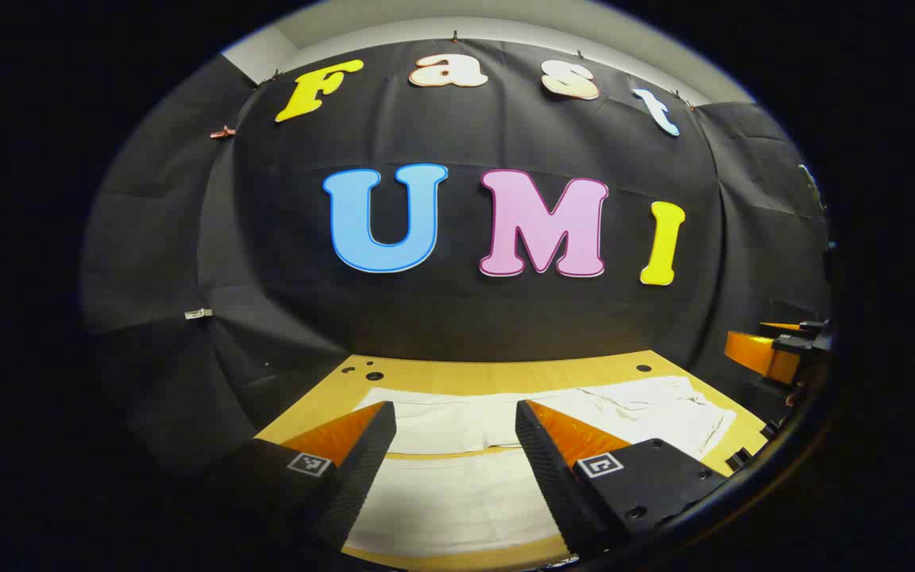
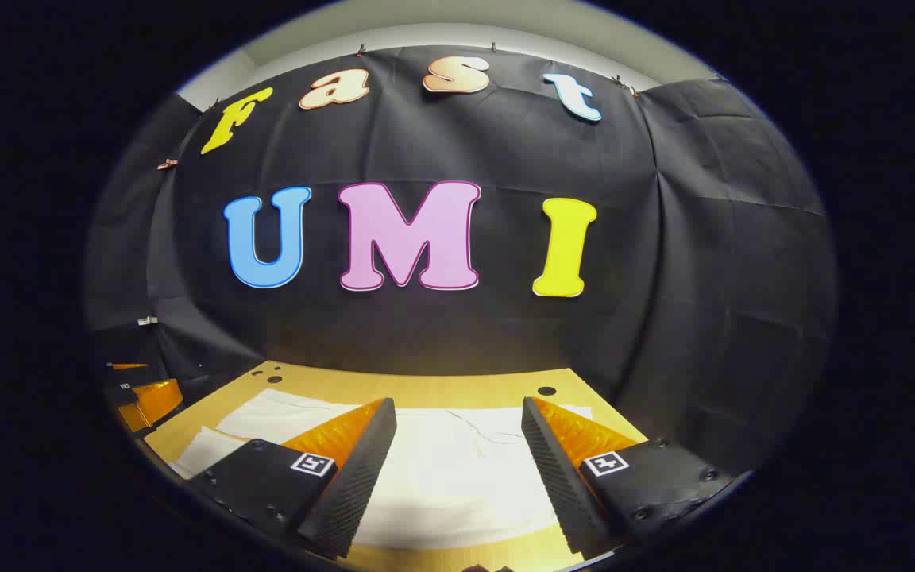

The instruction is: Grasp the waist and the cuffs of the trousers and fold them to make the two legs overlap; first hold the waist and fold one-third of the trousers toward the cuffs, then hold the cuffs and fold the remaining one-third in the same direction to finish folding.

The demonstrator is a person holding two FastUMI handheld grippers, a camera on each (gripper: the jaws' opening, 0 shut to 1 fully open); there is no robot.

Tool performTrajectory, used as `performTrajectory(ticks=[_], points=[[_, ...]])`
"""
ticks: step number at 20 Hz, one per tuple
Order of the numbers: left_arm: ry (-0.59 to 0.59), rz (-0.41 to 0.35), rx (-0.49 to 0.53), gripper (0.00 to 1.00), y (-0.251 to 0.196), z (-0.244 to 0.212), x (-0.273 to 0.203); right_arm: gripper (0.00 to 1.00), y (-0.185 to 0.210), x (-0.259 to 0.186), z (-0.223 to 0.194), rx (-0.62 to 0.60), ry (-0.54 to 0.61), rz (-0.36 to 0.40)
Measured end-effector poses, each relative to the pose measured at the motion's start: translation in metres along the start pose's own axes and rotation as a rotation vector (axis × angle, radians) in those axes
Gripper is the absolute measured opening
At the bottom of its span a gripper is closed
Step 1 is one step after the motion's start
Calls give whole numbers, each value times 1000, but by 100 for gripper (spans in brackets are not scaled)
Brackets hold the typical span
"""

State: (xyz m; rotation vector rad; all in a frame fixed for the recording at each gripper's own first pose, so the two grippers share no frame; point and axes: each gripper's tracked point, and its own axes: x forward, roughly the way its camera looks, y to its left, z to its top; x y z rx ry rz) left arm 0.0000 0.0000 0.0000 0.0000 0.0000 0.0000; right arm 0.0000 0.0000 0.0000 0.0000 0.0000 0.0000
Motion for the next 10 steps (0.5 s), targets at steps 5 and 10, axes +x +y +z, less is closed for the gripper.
performTrajectory(ticks=[5, 10], points=[[18, -32, 20, 96, -18, -5, 17, 97, -11, 6, -1, -11, 4, 7], [25, -17, 42, 96, -16, -5, 30, 98, -22, 17, -7, -21, 17, 10]])
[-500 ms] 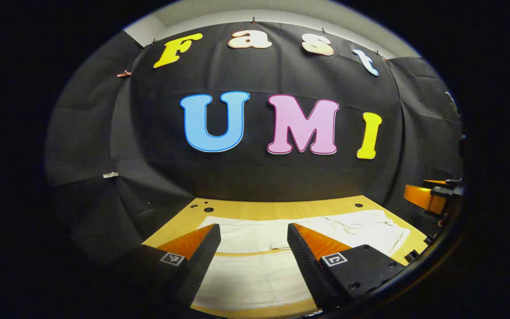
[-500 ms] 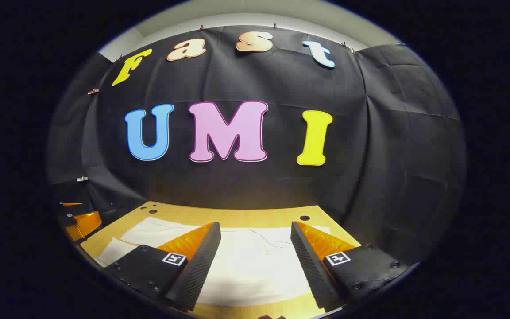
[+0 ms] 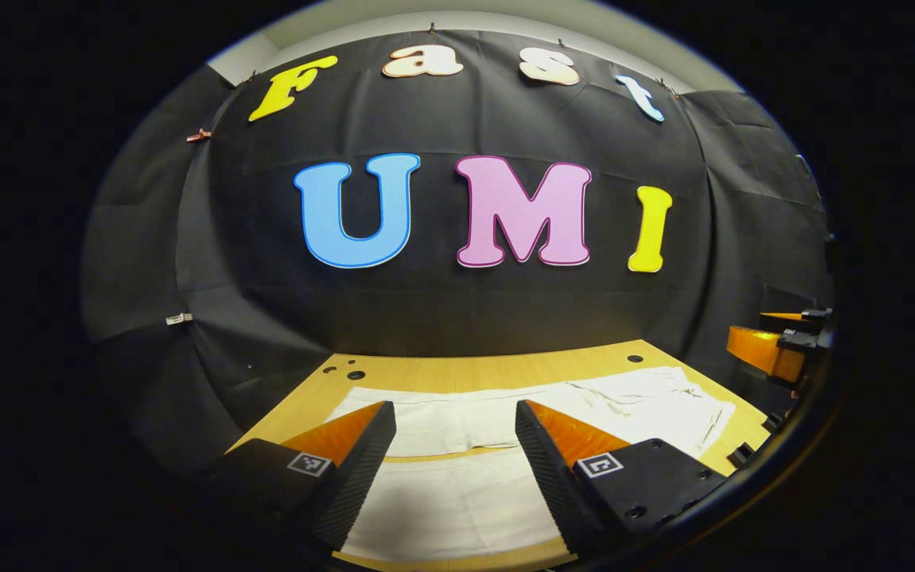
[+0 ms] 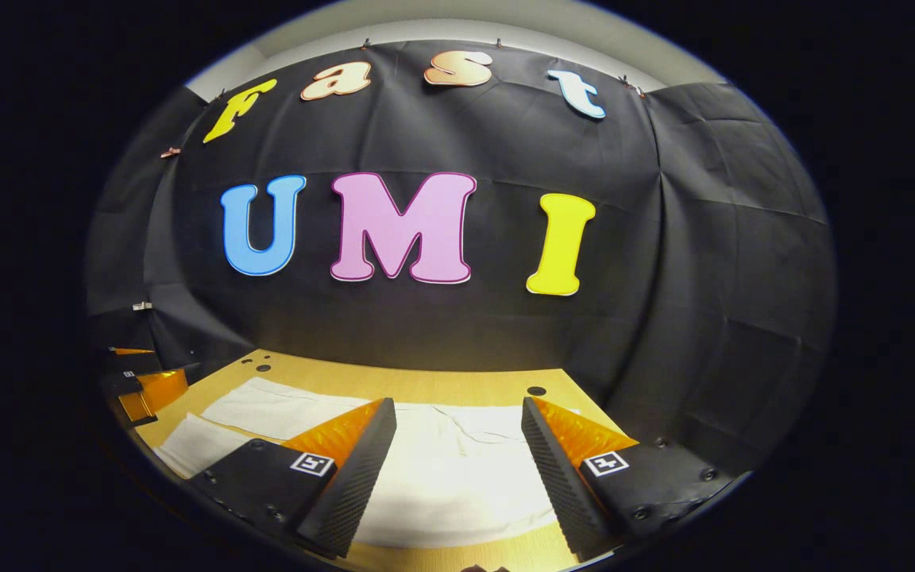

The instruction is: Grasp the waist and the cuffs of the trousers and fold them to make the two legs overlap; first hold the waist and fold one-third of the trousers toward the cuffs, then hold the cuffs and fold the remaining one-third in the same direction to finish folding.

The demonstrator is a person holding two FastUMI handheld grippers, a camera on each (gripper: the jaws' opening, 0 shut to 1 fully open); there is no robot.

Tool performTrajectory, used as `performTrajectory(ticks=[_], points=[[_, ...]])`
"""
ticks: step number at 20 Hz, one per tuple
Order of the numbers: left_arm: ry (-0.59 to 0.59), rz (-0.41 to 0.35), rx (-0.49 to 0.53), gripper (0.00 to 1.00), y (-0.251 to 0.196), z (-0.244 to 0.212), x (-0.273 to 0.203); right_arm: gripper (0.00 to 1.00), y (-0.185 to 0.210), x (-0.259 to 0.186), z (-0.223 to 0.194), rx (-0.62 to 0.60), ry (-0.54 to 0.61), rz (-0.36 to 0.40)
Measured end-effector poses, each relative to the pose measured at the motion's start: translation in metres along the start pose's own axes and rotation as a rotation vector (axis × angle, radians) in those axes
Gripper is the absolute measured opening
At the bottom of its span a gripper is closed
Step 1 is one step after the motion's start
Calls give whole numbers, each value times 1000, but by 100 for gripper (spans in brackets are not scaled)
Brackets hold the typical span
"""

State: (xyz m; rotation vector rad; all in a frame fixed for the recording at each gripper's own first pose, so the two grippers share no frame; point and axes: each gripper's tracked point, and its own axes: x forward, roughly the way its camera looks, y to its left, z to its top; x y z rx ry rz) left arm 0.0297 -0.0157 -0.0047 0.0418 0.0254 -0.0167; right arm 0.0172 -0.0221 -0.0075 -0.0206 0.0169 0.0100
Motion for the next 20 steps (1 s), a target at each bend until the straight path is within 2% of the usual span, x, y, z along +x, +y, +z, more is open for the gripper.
performTrajectory(ticks=[10, 16, 20], points=[[13, 18, 30, 96, 1, -3, 6, 97, -11, 8, -11, 24, 40, 1], [13, 34, 51, 96, 1, -3, 12, 98, -19, 14, -22, -32, 67, 29], [36, 62, 55, 97, 6, -12, 17, 98, -43, 24, -26, -67, 75, 37]])
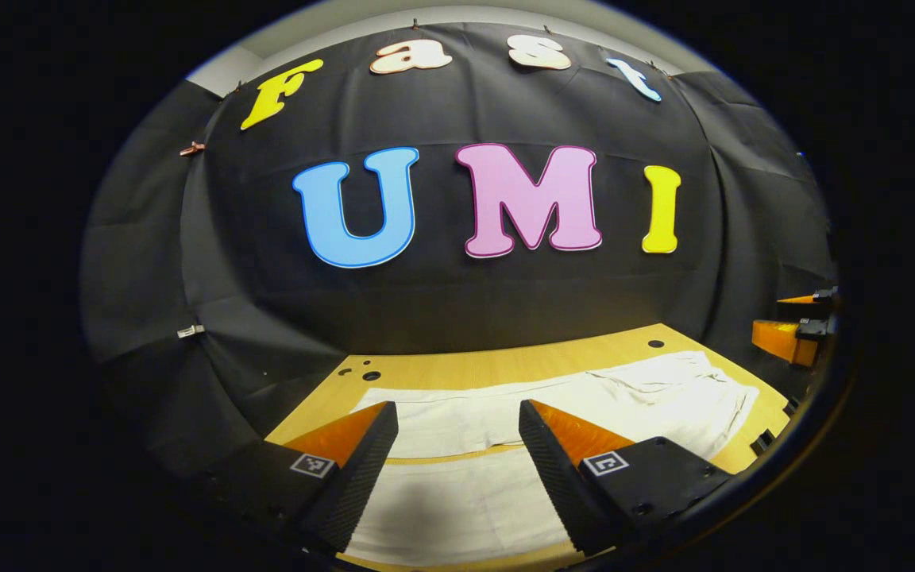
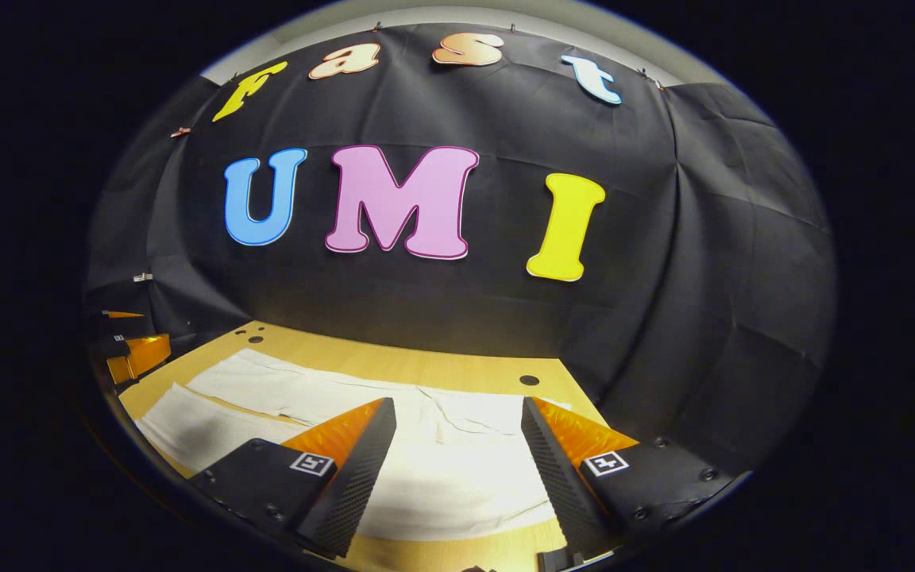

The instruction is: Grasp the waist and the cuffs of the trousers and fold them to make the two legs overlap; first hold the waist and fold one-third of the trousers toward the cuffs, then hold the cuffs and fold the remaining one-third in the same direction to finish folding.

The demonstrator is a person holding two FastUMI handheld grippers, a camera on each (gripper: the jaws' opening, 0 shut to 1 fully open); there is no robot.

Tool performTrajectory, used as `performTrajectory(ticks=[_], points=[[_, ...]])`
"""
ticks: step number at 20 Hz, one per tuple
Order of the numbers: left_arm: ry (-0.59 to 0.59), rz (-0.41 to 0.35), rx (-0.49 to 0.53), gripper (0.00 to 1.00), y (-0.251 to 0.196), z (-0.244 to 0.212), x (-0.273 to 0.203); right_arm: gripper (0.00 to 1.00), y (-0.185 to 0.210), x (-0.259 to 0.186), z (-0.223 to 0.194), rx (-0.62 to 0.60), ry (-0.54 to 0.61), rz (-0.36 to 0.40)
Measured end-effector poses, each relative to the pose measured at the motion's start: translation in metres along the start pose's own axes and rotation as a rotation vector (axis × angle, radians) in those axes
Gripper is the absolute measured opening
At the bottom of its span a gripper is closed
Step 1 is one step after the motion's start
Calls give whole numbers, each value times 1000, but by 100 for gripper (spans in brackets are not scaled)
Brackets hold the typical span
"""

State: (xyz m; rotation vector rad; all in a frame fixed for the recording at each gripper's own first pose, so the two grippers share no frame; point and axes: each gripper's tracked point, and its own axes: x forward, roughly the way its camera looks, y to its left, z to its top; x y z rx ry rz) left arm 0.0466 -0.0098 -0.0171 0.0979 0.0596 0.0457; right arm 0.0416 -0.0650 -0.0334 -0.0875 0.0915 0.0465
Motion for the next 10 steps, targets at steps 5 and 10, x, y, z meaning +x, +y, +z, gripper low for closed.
performTrajectory(ticks=[5, 10], points=[[81, 77, -43, 98, 11, -30, 2, 98, -51, 16, -23, -40, 54, -53], [149, 148, -72, 98, 18, -48, 6, 98, -107, 29, -55, -147, 137, -75]])
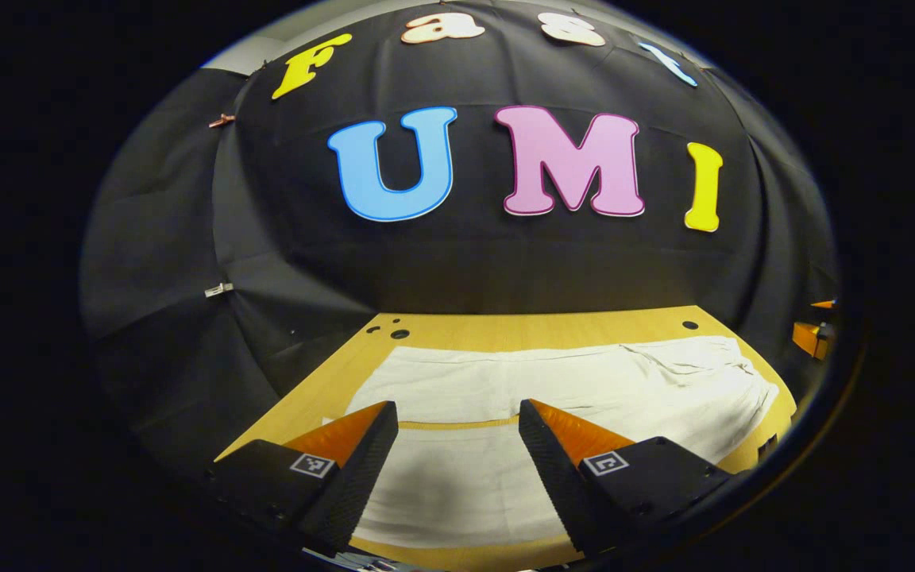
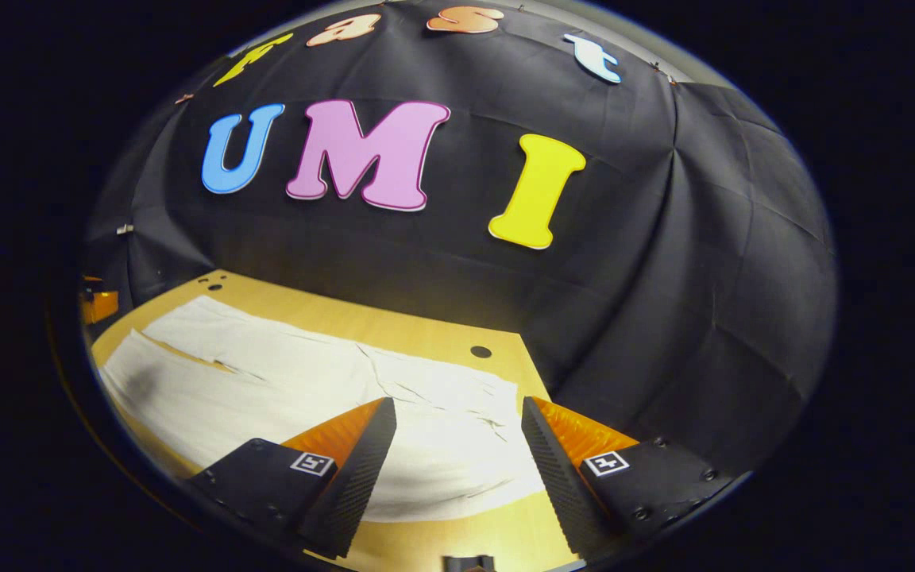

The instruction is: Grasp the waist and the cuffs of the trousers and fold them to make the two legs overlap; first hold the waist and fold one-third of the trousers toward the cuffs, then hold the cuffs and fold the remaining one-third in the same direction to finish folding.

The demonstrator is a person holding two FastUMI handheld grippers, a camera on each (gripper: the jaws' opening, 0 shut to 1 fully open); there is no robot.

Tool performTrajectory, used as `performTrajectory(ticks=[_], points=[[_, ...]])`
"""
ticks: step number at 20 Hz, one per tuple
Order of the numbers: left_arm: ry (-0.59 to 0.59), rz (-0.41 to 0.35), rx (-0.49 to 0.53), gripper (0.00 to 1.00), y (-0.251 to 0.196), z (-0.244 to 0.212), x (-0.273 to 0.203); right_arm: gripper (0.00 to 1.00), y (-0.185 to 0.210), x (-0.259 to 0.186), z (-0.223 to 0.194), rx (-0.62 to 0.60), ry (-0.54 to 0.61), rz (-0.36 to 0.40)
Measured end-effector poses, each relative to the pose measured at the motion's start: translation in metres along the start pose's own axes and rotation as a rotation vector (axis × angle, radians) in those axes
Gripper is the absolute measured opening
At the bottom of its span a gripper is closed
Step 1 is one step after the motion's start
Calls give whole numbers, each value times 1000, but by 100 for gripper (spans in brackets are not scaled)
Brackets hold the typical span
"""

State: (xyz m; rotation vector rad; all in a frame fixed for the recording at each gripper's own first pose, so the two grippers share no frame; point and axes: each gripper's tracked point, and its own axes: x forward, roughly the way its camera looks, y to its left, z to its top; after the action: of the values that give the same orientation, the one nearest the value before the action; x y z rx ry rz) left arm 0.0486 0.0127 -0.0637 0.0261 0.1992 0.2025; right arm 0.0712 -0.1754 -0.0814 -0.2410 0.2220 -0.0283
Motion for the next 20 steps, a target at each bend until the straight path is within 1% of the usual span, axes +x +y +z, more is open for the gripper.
performTrajectory(ticks=[2, 3, 4, 7, 9, 12, 14, 16, 18, 20], points=[[24, 27, -1, 98, 1, -11, -2, 98, -22, 11, -15, -55, 30, -4], [41, 42, -1, 98, 0, -18, -2, 98, -40, 18, -26, -123, 42, -3], [55, 52, 0, 98, -1, -24, -1, 98, -47, 23, -34, -166, 49, 3], [99, 83, 1, 98, -11, -40, 0, 98, -72, 42, -61, -302, 90, 42], [118, 100, -6, 98, -15, -47, -2, 98, -87, 57, -80, -344, 127, 61], [148, 110, -13, 98, -22, -61, -6, 98, -96, 69, -102, -410, 176, 99], [160, 118, 4, 98, -23, -67, -8, 98, -101, 72, -118, -483, 199, 131], [170, 130, 4, 98, -22, -73, -11, 97, -113, 75, -141, -571, 268, 145], [205, 141, -25, 98, -22, -86, -13, 98, -109, 80, -161, -602, 306, 187], [224, 153, -55, 98, -21, -94, -14, 98, -106, 81, -171, -656, 315, 229]])
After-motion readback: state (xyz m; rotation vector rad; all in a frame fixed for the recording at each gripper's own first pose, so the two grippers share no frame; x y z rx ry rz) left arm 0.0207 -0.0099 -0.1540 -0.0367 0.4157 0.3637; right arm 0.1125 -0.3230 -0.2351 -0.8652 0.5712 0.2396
